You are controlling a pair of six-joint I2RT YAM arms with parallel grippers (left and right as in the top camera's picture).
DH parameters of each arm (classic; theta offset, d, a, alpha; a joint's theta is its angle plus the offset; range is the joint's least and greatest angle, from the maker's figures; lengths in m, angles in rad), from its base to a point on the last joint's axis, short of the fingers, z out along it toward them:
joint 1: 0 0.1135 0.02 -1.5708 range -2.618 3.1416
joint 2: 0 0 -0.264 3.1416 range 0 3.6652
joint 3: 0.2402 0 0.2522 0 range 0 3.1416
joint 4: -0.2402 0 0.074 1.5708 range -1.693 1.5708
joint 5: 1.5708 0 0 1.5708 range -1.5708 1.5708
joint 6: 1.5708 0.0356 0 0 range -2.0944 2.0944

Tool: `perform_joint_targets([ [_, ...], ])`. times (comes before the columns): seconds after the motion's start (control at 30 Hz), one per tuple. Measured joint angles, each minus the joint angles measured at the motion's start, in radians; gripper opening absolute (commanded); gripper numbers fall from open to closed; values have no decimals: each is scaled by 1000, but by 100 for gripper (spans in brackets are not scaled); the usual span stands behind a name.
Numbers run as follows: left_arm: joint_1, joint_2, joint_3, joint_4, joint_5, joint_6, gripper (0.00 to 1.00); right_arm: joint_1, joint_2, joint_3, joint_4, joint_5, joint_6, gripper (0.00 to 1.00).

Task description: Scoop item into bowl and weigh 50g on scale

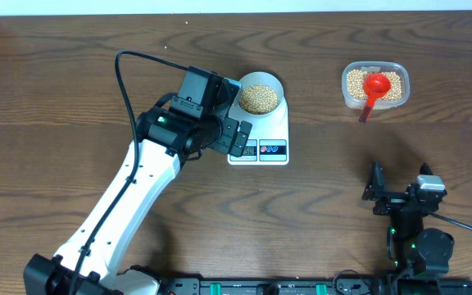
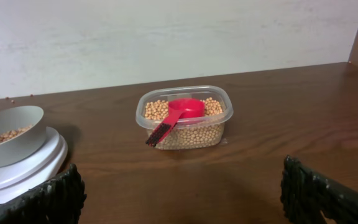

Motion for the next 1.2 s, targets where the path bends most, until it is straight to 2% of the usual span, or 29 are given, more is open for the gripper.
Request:
perform_joint_targets([
  [0.9, 0, -5, 0, 0, 0, 0, 98, 0, 0, 0, 0, 0, 0, 99],
  [1.07, 10, -68, 0, 0, 0, 0, 98, 0, 0, 0, 0, 0, 0, 99],
  [1.2, 63, -187, -1, 16, 0, 0, 98, 0, 0, 0, 0, 0, 0, 99],
])
